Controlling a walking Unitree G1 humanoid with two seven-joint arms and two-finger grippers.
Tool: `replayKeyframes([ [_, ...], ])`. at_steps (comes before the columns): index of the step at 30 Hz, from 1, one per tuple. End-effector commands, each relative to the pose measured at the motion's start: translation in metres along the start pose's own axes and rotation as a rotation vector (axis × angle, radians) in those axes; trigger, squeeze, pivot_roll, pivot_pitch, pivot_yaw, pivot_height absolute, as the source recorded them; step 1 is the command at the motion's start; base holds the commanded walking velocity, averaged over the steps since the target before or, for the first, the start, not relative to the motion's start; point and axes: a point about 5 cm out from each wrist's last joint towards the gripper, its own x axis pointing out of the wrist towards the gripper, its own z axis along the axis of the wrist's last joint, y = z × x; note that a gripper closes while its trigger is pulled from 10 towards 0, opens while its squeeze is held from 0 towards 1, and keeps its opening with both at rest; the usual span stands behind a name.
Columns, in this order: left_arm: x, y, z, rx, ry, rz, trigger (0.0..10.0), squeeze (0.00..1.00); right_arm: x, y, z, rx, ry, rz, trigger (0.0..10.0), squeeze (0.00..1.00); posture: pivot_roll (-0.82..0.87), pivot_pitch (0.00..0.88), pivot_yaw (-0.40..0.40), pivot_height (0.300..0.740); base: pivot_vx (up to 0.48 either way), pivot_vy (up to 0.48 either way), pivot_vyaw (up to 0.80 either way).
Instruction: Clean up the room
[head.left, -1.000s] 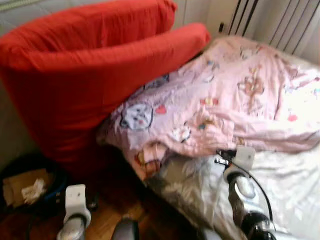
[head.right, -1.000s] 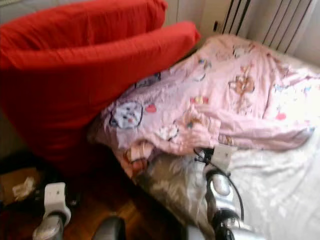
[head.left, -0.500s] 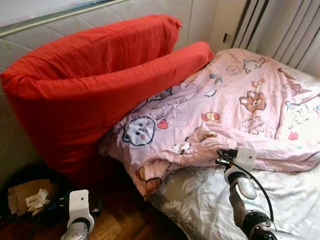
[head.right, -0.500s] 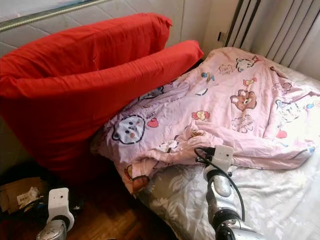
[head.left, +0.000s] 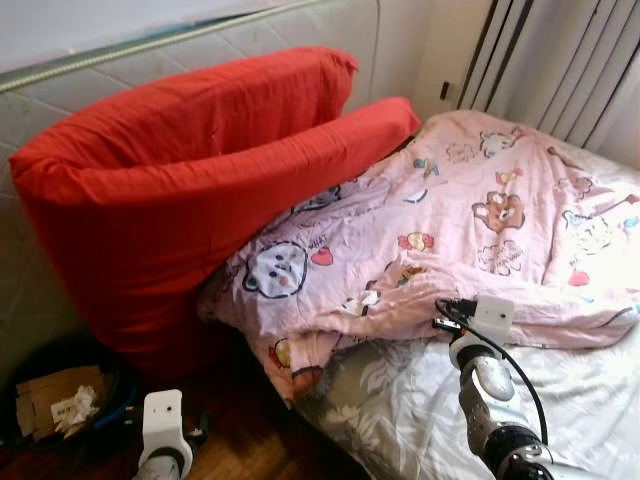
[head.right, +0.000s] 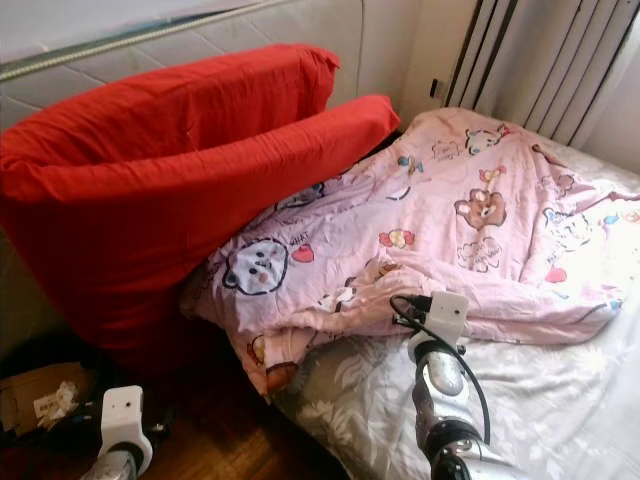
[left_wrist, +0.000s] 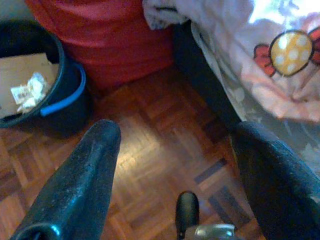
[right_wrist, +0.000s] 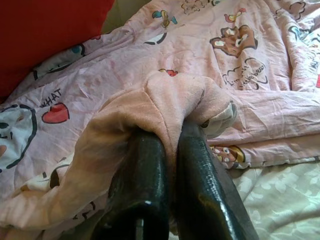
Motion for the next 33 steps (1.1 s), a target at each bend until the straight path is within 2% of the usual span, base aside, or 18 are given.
replayKeyframes([
  [1, -0.0037, 0.0055, -0.0108, 0.009, 0.056, 0.006, 10.0, 0.00, 0.0004, 0.0003, 0.0028, 0.003, -0.021, -0.006, 10.0, 0.00, 0.13, 0.048, -0.027, 0.740, 0.000, 0.000, 0.00],
  [13, -0.0040, 0.0076, -0.0141, 0.010, 0.090, 0.005, 10.0, 0.00, 0.0004, 0.0009, 0.0053, -0.006, -0.046, -0.011, 10.0, 0.00, 0.13, 0.047, -0.025, 0.740, 0.000, 0.000, 0.00],
  [33, -0.0037, 0.0089, -0.0145, -0.003, 0.102, 0.013, 10.0, 0.00, 0.0004, -0.0008, 0.0079, -0.012, -0.070, -0.027, 10.0, 0.00, 0.13, 0.077, -0.021, 0.740, -0.262, 0.000, 0.00],
])
